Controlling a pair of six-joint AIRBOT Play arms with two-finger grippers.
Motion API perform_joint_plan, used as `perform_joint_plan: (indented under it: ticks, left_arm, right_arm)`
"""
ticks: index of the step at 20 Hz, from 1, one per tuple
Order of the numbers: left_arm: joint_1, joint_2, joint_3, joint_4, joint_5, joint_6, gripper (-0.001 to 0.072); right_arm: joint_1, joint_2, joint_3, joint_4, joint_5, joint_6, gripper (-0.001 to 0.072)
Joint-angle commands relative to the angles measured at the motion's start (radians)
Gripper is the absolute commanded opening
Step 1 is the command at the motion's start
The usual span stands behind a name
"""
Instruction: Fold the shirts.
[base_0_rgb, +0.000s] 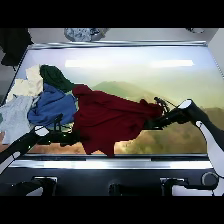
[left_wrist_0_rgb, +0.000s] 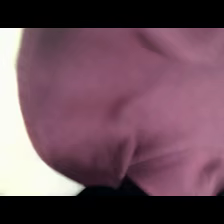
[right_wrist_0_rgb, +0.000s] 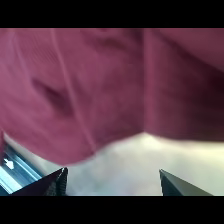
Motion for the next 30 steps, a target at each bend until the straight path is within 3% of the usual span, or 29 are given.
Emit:
perform_joint_plan:
  ticks: [1, 5, 8, 9, 10, 11, 14, 17, 20, 25, 28, 30]
  left_arm:
    - [-0.006, -0.004, -0.001, -0.022, 0.052, -0.013, 0.0029]
    - [-0.006, -0.003, -0.001, -0.022, 0.051, -0.013, 0.0029]
    - [-0.006, -0.003, 0.006, -0.022, 0.051, -0.002, 0.0029]
    - [-0.006, -0.003, 0.010, -0.022, 0.051, -0.001, 0.0029]
    - [-0.006, -0.003, 0.016, -0.022, 0.051, -0.001, 0.0029]
    - [-0.005, -0.002, 0.028, -0.021, 0.049, 0.027, 0.0029]
    - [-0.001, 0.018, 0.138, 0.002, -0.021, 0.157, 0.0027]
    - [0.000, 0.109, 0.373, 0.146, -0.076, 0.163, 0.0026]
    - [0.021, 0.241, 0.732, 0.170, -0.060, 0.140, 0.0026]
    - [0.024, 0.366, 1.306, 0.165, 0.070, 0.139, 0.0026]
    - [-0.002, 0.395, 1.401, 0.166, 0.049, 0.125, 0.0026]
    - [-0.001, 0.415, 1.401, 0.185, 0.042, 0.124, 0.0026]
  right_arm:
    - [0.079, -0.031, -0.003, 0.039, -0.016, -0.006, 0.0713]
    - [0.156, -0.042, -0.004, 0.032, -0.059, 0.055, 0.0705]
    - [0.207, -0.047, -0.004, -0.002, -0.081, 0.108, 0.0642]
    - [0.223, -0.047, -0.004, -0.027, -0.096, 0.124, 0.0496]
    - [0.237, -0.047, -0.004, -0.057, -0.110, 0.143, 0.0219]
    - [0.242, -0.047, -0.003, -0.080, -0.121, 0.160, 0.0044]
    - [0.238, 0.000, 0.026, -0.087, -0.124, 0.088, 0.0037]
    - [0.238, 0.165, 0.171, -0.179, -0.153, 0.006, 0.0037]
    - [0.238, 0.380, 0.437, -0.314, -0.234, -0.059, 0.0037]
    - [0.239, 0.705, 0.807, -0.342, -0.484, -0.059, 0.0037]
    - [0.239, 0.821, 0.829, -0.354, -0.428, -0.043, 0.0038]
    - [0.239, 0.858, 0.829, -0.404, -0.349, 0.045, 0.0038]
